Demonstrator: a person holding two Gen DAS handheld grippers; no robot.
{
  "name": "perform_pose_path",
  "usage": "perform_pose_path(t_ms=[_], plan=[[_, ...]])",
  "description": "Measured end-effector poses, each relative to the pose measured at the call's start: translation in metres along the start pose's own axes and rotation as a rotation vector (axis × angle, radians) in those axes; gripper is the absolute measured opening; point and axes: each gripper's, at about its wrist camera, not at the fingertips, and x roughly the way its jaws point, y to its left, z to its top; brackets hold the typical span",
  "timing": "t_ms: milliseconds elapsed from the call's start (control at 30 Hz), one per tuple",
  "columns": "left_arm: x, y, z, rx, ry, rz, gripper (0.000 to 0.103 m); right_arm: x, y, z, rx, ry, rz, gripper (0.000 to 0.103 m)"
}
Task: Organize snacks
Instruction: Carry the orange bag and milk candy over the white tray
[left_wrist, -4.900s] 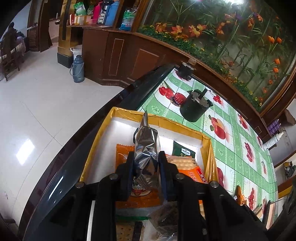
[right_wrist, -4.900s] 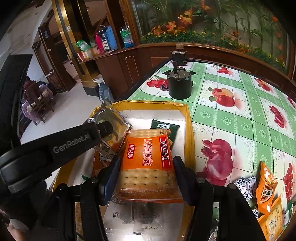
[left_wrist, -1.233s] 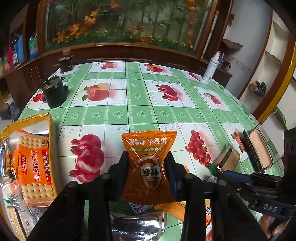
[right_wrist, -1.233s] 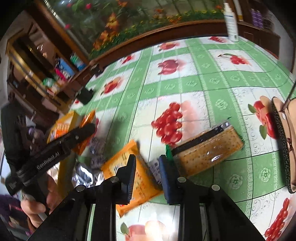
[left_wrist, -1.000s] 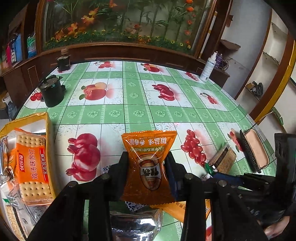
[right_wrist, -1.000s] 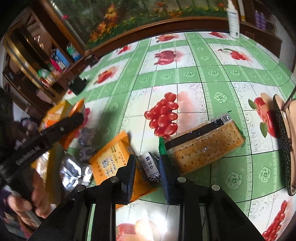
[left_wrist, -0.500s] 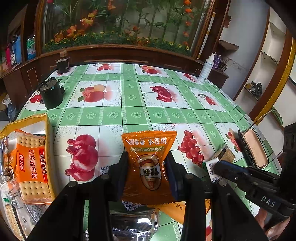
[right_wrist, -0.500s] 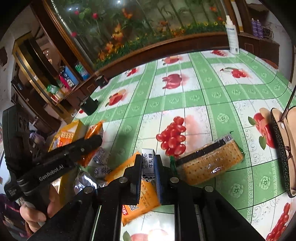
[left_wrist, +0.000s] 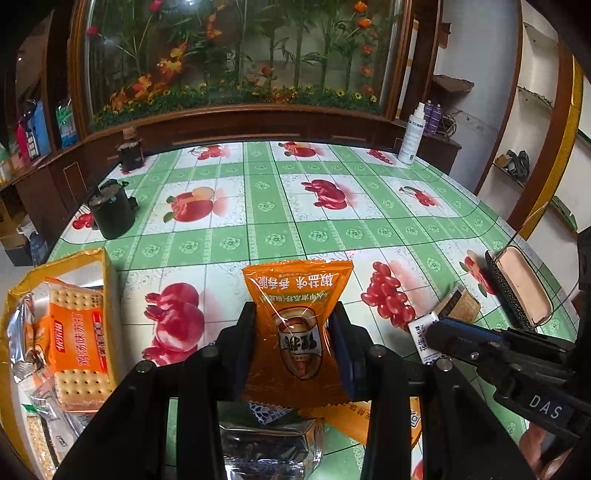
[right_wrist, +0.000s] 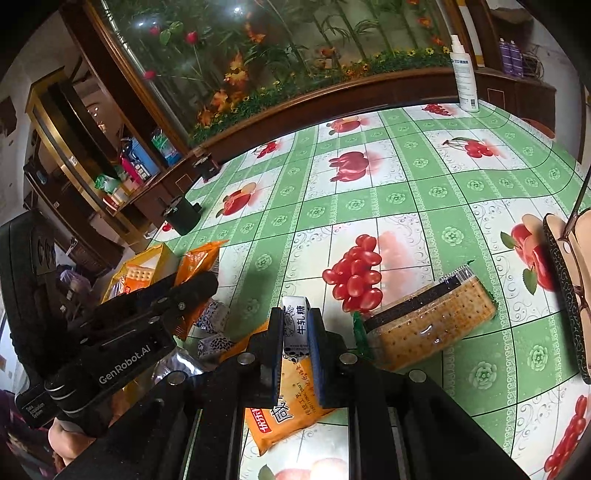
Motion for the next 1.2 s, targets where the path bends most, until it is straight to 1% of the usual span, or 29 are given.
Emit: perform_pose_path(t_ms=[300, 533, 700, 867, 1000, 1200], plan=[[-0.008, 0.011, 0.004, -0.037, -0.013, -0.014, 0.038, -0.003, 0.005, 0.000, -0.010, -0.012, 0.033, 0.014], [-0.016, 0.018, 0.007, -0.056, -0.017, -0.015, 0.038, -0.003, 0.016, -0.003, -0.048, -0.017, 0.051, 0.014], [-0.030, 0.031, 0.008, -0.076, -0.033, -0.011, 0.038, -0.005, 0.014, -0.002, -0.046, -0.025, 0.058, 0.014], [-0.048, 0.062, 0.006, -0.124, -0.057, 0.031, 0.038, -0.005, 0.018, -0.004, -0.053, -0.028, 0.069, 0.014], [-0.055, 0.099, 0.005, -0.190, -0.062, 0.079, 0.038, -0.006, 0.026, -0.006, -0.079, -0.030, 0.091, 0.014], [-0.064, 0.145, 0.001, -0.275, -0.067, 0.151, 0.038, -0.003, 0.044, -0.012, -0.113, -0.005, 0.164, 0.014]])
